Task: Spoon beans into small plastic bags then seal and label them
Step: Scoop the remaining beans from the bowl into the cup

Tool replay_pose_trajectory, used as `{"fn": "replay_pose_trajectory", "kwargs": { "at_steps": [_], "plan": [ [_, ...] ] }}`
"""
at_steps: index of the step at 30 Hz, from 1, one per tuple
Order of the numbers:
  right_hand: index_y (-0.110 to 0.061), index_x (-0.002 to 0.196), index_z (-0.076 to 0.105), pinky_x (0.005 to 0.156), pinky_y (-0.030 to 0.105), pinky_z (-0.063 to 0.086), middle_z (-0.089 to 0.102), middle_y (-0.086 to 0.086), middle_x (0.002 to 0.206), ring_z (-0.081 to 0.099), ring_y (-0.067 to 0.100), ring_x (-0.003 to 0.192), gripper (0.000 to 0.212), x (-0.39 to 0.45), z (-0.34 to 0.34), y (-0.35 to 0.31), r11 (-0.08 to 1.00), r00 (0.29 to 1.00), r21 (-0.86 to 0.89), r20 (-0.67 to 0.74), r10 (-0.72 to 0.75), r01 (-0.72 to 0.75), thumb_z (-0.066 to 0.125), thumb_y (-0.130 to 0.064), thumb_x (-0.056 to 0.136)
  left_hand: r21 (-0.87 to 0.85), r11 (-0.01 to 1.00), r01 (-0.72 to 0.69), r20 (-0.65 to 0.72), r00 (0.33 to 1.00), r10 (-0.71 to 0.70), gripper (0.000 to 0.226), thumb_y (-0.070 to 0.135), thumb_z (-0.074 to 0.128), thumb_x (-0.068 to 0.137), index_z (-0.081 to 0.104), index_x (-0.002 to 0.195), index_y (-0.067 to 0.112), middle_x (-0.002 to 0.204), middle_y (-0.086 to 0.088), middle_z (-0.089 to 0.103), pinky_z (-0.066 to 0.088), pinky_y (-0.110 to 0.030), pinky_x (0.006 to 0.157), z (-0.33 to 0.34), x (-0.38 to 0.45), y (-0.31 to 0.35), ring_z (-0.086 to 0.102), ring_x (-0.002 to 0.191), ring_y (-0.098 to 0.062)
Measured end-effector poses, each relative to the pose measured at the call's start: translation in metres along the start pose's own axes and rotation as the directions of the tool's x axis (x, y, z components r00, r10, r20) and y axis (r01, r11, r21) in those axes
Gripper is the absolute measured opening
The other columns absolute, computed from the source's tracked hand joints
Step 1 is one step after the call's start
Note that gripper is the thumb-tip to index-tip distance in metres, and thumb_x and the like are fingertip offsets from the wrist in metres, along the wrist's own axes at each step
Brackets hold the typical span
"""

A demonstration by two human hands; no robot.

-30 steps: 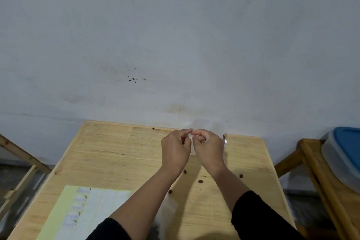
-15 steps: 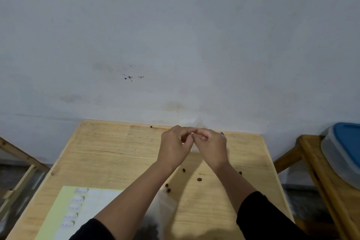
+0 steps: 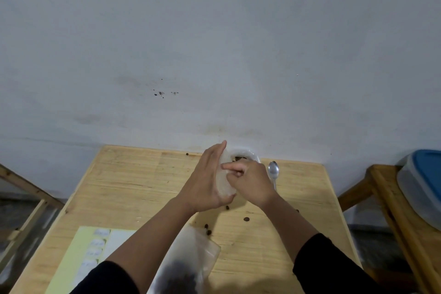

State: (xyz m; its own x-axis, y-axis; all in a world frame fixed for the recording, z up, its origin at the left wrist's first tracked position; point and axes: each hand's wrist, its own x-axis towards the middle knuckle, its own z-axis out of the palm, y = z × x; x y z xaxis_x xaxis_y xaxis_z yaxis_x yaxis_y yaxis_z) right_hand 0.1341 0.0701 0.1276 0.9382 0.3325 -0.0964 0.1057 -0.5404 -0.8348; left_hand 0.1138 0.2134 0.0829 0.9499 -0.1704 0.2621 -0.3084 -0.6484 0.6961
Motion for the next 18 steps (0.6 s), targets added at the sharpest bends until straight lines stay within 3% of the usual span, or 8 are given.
{"fn": "replay_pose_trajectory", "kwargs": {
  "at_steps": [3, 6, 9, 12, 14, 16, 18],
  "plan": [
    [-0.018, 0.110, 0.069, 0.067, 0.004, 0.037, 0.062, -0.001, 0.100, 0.057, 0.005, 0.086, 0.034, 0.003, 0.006, 0.007, 0.998, 0.999, -0.065, -0.049, 0.010, -0.013, 0.051, -0.002, 0.086, -0.056, 0.998, 0.037, -0.069, 0.997, -0.041, 0.101, 0.020, 0.079, 0.062, 0.021, 0.144, 0.015, 0.132, 0.004, 0.033, 0.025, -0.005, 0.101, 0.003, -0.004, -0.001, 0.029, 0.126, 0.011],
    [-0.018, 0.110, 0.069, 0.067, 0.000, 0.036, 0.061, 0.002, 0.113, 0.058, 0.011, 0.099, 0.034, 0.005, 0.008, 0.013, 0.990, 0.995, -0.138, -0.093, 0.023, -0.036, 0.050, -0.003, 0.087, -0.060, 0.996, 0.073, -0.072, 0.994, -0.077, 0.092, 0.017, 0.078, 0.062, 0.030, 0.140, 0.021, 0.126, 0.003, 0.040, 0.029, -0.003, 0.094, 0.007, -0.008, -0.004, 0.032, 0.118, 0.013],
    [-0.017, 0.109, 0.070, 0.072, 0.006, 0.033, 0.062, 0.003, 0.111, 0.057, 0.012, 0.099, 0.034, 0.007, 0.010, 0.018, 0.984, 0.994, -0.176, -0.105, 0.012, -0.031, 0.049, -0.001, 0.087, -0.045, 0.996, 0.083, -0.066, 0.994, -0.086, 0.089, 0.018, 0.078, 0.061, 0.033, 0.137, 0.021, 0.123, 0.006, 0.041, 0.029, -0.004, 0.095, 0.012, -0.010, -0.010, 0.034, 0.117, 0.011],
    [-0.016, 0.108, 0.070, 0.067, 0.006, 0.036, 0.060, 0.001, 0.100, 0.055, 0.010, 0.087, 0.034, 0.007, 0.011, 0.023, 0.984, 0.993, -0.180, -0.121, -0.018, -0.004, 0.049, -0.001, 0.087, -0.036, 0.996, 0.086, -0.059, 0.994, -0.088, 0.088, 0.018, 0.079, 0.061, 0.035, 0.137, 0.016, 0.123, 0.004, 0.042, 0.029, -0.004, 0.096, 0.016, -0.010, -0.015, 0.035, 0.117, 0.010],
    [-0.017, 0.106, 0.071, 0.070, 0.006, 0.041, 0.061, -0.001, 0.091, 0.058, 0.012, 0.080, 0.031, 0.004, 0.011, 0.028, 0.997, 0.991, -0.075, -0.127, -0.037, 0.027, 0.052, -0.002, 0.088, -0.033, 0.994, 0.100, -0.085, 0.991, -0.102, 0.085, 0.019, 0.079, 0.060, 0.038, 0.134, 0.014, 0.122, 0.003, 0.043, 0.030, -0.005, 0.095, 0.017, -0.010, -0.016, 0.039, 0.114, 0.005],
    [-0.016, 0.105, 0.071, 0.077, 0.017, 0.050, 0.067, -0.004, 0.093, 0.065, 0.011, 0.084, 0.025, 0.001, 0.008, 0.040, 0.993, 0.983, 0.116, -0.183, 0.008, 0.013, 0.055, -0.006, 0.089, -0.044, 0.991, 0.130, -0.123, 0.983, -0.134, 0.080, 0.020, 0.078, 0.061, 0.042, 0.131, 0.011, 0.122, 0.002, 0.045, 0.030, -0.004, 0.097, 0.019, -0.011, -0.019, 0.042, 0.113, -0.001],
    [-0.009, 0.102, 0.071, 0.073, 0.021, 0.051, 0.071, 0.001, 0.094, 0.065, 0.007, 0.080, 0.021, 0.001, 0.003, 0.064, 0.997, 0.930, 0.079, -0.364, 0.046, -0.018, 0.059, -0.004, 0.087, -0.056, 0.981, 0.183, -0.151, 0.970, -0.190, 0.078, 0.018, 0.080, 0.061, 0.043, 0.129, 0.010, 0.123, 0.003, 0.045, 0.028, -0.003, 0.098, 0.021, -0.013, -0.023, 0.044, 0.114, -0.004]
  ]
}}
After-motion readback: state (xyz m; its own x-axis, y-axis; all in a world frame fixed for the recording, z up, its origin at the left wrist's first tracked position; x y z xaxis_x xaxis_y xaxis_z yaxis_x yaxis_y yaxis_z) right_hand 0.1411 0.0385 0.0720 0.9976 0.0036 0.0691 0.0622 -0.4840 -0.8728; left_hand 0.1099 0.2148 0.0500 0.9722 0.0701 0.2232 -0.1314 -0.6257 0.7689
